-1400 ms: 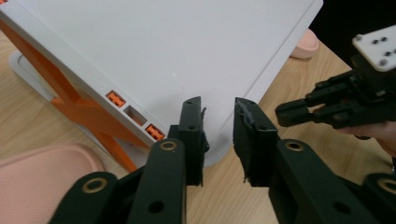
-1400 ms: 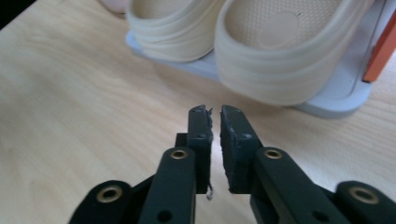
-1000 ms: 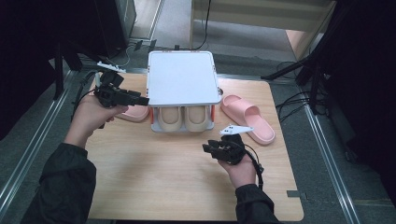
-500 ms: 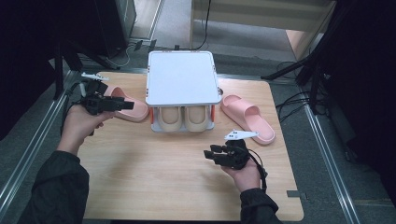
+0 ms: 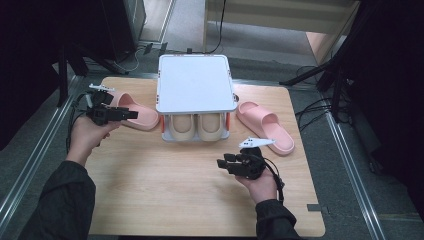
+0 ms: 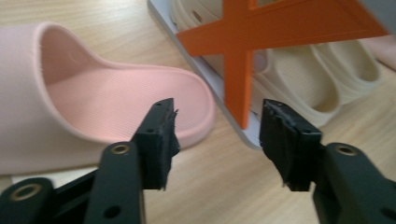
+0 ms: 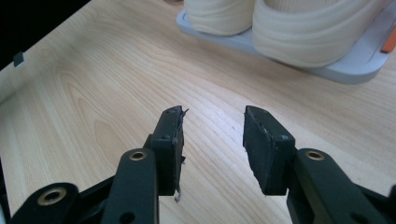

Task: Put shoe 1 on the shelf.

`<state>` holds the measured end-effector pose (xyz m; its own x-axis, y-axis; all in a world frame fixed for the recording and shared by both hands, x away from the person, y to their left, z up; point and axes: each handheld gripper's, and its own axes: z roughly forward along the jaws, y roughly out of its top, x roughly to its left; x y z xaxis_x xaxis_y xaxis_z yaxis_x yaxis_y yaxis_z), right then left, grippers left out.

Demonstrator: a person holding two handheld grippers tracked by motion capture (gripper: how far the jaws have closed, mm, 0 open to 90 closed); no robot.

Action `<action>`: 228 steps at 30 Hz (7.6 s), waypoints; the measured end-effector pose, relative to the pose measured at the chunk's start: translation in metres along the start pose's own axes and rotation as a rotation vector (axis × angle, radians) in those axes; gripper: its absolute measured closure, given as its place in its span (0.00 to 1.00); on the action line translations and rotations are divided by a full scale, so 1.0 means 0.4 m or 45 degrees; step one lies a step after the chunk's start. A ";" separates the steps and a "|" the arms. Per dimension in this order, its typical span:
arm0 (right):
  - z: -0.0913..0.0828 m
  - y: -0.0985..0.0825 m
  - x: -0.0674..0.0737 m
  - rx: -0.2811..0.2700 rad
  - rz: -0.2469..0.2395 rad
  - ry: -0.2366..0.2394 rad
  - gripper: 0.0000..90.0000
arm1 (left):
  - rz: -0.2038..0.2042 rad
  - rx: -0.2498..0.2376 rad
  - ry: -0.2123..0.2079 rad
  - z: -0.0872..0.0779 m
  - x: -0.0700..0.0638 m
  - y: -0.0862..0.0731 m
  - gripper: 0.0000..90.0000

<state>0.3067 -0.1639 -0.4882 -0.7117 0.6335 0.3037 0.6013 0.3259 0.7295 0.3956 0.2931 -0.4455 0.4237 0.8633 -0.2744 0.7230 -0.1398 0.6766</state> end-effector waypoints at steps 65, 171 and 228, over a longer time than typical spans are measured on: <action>0.055 0.007 0.029 0.090 -0.024 0.048 0.70 | -0.230 0.104 0.120 0.014 0.194 -0.133 0.96; 0.062 0.078 0.032 0.064 -0.075 0.096 0.68 | 0.103 0.126 0.017 -0.109 -0.203 -0.226 0.91; 0.063 -0.016 0.069 0.114 -0.007 0.093 0.85 | 0.314 0.351 -0.287 0.066 -0.249 -0.197 0.84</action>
<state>0.2923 -0.1308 -0.5001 -0.7377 0.5798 0.3458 0.6250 0.3930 0.6745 0.3108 0.2056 -0.4895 0.6888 0.6642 -0.2904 0.6906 -0.4794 0.5415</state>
